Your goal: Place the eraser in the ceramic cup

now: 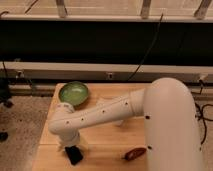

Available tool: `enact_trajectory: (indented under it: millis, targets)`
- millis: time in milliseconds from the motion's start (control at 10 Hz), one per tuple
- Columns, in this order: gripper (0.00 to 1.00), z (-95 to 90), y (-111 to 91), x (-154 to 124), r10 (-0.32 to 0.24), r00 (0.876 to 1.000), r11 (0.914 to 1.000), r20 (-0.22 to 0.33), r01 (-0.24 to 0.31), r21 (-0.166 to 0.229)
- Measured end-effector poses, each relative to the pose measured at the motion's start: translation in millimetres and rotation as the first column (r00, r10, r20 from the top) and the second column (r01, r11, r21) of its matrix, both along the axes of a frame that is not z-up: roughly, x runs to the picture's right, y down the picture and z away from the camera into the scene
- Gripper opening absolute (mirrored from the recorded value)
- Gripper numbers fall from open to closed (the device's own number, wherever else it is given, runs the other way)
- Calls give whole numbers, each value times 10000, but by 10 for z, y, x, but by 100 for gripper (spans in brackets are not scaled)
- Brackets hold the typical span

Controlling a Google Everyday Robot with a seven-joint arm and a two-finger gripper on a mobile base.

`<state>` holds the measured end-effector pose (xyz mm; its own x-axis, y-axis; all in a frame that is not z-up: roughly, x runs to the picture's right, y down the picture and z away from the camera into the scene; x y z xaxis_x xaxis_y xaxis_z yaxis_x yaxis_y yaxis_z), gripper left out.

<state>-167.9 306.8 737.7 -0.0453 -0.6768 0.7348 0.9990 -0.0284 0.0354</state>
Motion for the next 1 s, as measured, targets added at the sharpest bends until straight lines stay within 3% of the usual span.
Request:
enact_trajectory:
  millis: [300, 400, 1000]
  targets:
    - [80, 19, 23, -63, -234, 9997, 9997, 66, 235, -94]
    - [75, 31, 31, -72, -327, 9994, 9994, 65, 328, -140]
    - [17, 65, 89, -107, -591, 9982, 9975, 115, 595, -369]
